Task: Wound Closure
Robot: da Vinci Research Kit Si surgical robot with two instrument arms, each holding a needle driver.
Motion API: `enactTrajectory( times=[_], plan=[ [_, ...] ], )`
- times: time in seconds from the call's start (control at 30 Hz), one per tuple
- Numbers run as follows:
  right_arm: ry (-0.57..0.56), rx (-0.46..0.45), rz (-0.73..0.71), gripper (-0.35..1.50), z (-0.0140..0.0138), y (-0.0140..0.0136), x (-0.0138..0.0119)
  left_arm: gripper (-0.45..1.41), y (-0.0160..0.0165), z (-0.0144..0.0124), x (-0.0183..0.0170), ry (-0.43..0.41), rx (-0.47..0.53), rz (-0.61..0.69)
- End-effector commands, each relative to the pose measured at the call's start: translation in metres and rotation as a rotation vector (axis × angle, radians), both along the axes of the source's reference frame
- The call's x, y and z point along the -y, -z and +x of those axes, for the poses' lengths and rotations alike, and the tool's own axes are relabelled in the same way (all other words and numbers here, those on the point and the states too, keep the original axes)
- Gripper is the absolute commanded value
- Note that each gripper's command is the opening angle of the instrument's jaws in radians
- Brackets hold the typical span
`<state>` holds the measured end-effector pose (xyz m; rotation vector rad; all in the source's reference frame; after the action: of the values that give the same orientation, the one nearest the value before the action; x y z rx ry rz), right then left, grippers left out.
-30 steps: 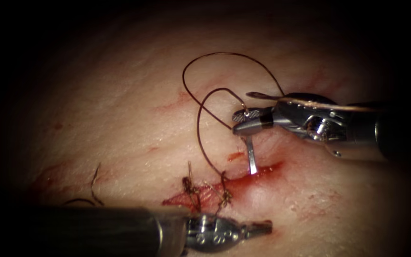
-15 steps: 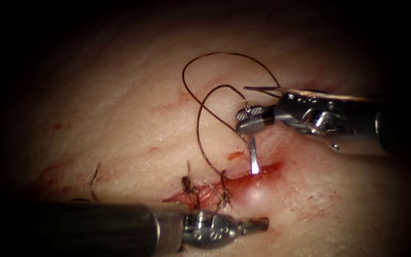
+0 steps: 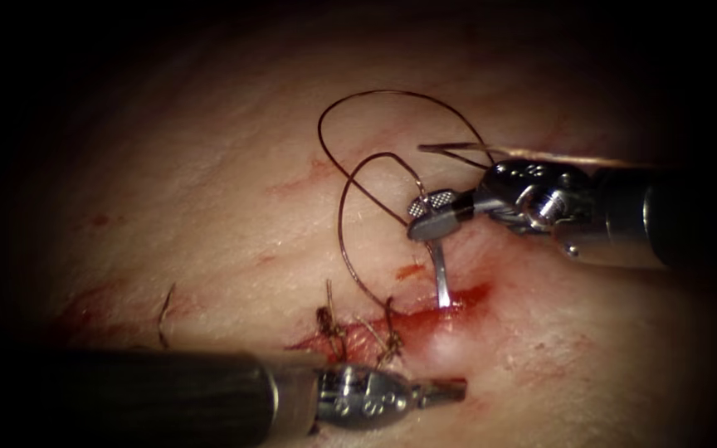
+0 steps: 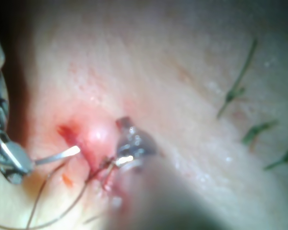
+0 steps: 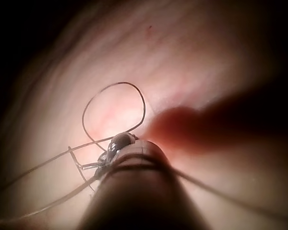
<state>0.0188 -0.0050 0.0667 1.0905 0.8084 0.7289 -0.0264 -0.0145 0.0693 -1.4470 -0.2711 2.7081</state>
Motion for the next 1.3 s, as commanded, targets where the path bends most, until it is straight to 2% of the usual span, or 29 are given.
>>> enactTrajectory(
  times=[0.03, 1.03, 1.3],
  plan=[
    [-0.007, -0.013, 0.011, -0.35, 0.0007, -0.0004, 0.0003, -0.45, -0.0006, -0.0005, 0.0005, 0.000, -0.001, 0.001],
    [-0.047, -0.022, 0.032, -0.35, 0.0021, 0.0004, -0.0017, -0.45, -0.0014, 0.0001, 0.0005, 0.003, -0.012, 0.002],
    [-0.043, -0.073, 0.048, -0.35, 0.0022, 0.0006, -0.0019, -0.45, -0.0014, 0.0002, 0.0006, 0.002, -0.015, 0.001]
  ],
)
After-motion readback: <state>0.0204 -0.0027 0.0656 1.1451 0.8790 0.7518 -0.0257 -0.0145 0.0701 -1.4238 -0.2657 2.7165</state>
